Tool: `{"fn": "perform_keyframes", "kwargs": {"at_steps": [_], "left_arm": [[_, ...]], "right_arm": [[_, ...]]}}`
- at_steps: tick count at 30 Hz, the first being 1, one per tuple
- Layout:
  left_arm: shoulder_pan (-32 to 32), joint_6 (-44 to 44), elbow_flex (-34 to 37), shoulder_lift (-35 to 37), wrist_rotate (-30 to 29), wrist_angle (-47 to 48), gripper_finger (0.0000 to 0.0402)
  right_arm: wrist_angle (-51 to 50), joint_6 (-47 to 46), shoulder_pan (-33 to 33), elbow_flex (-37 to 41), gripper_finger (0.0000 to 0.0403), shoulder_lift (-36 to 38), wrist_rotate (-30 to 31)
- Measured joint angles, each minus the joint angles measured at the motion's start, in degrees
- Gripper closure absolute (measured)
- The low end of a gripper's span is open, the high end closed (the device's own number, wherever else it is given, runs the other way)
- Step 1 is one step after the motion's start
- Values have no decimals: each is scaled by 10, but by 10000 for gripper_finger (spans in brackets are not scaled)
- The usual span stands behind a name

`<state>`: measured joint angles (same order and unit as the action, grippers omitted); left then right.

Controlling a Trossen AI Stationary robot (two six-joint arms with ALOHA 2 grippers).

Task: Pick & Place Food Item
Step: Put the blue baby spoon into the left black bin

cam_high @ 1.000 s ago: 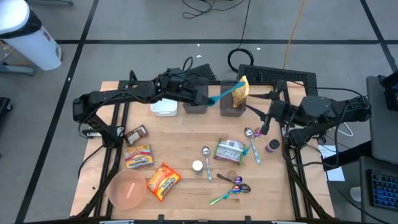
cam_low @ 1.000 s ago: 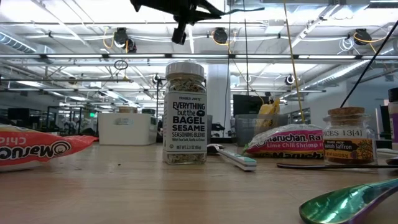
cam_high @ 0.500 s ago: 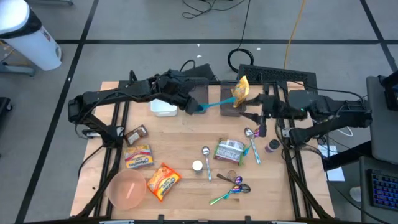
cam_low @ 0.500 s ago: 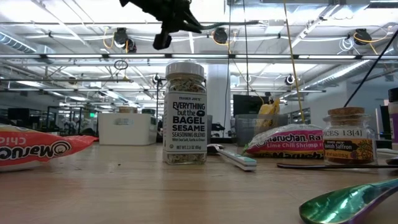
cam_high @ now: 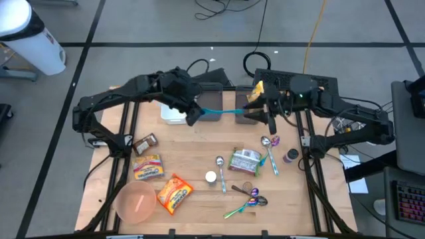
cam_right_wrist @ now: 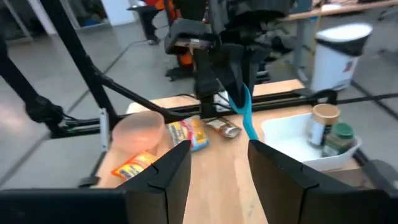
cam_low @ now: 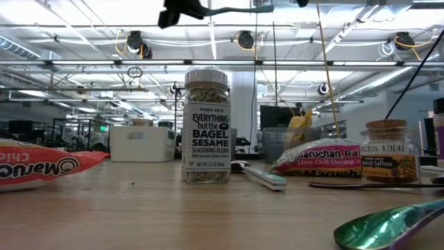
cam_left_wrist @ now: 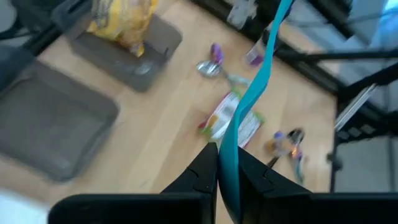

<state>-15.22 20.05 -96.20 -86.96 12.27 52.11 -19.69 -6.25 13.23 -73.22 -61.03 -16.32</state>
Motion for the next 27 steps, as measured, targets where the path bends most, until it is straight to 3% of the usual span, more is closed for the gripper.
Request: {"fn": "perform_keyframes", "kwargs": {"at_steps": [8,17,27], "left_arm": [[21,-39,-82,-23,-48,151,376],[47,-63,-168,-116,-49,236,376],[58,-103,-313,-212,-65,282,376]], "right_arm": [[-3,-38,53,-52,248,-74,-124],[-5,-50,55,-65,248,-149,-169],[-3,-63,53,-65,248,-177,-166]]}}
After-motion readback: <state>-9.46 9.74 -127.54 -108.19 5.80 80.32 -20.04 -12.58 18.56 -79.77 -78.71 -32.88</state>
